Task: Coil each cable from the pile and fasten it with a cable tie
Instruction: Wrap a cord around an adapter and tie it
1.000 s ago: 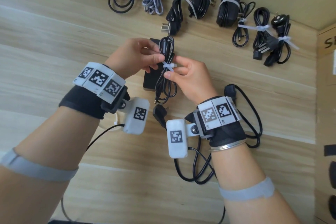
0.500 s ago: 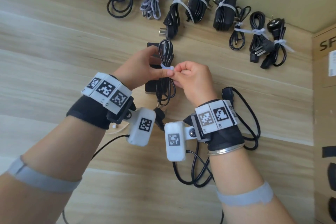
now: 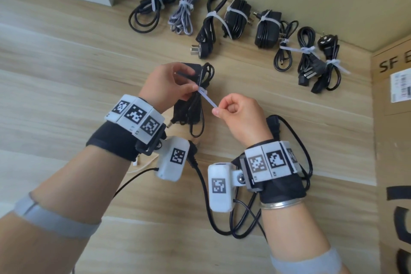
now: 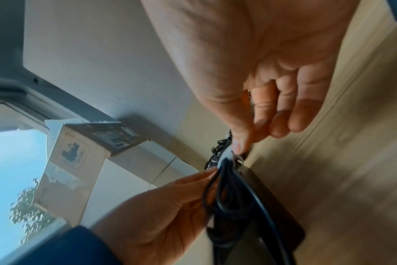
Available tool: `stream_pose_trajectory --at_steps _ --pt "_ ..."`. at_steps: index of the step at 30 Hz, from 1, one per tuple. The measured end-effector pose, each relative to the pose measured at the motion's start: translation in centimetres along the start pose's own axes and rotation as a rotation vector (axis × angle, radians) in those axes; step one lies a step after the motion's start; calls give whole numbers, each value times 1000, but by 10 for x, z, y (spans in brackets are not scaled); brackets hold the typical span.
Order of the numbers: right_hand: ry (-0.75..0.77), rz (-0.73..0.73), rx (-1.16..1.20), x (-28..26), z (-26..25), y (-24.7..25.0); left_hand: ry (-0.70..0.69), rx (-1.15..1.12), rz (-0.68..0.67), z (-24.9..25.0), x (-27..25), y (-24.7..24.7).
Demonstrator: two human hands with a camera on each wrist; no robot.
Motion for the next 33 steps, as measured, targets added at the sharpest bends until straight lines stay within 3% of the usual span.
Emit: stream_pose_trajectory --at_steps 4,7,10,15,23,33 --pt "47 -15 37 9 -5 -5 29 35 23 0 0 5" --pt "12 -48 80 14 -6 -13 -29 292 92 2 0 9" --pt "-7 -80 126 18 -4 -18 10 446 112 2 -2 12" --pt "-33 -129 259 24 -5 -31 113 335 81 2 -3 11" --pt "-80 -103 326 25 -1 -28 132 201 -14 12 -10 -10" --pt "-87 43 415 4 26 42 91 195 -57 57 -14 -71"
Point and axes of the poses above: each hand's wrist, its own x-axis towards the middle knuckle, its own y-axis out of the back of the hand, z = x × y, the point moved 2 cm from there along x, towards the middle knuckle, and after that the axes turned 2 degrees about z, right-handed, at the moved point
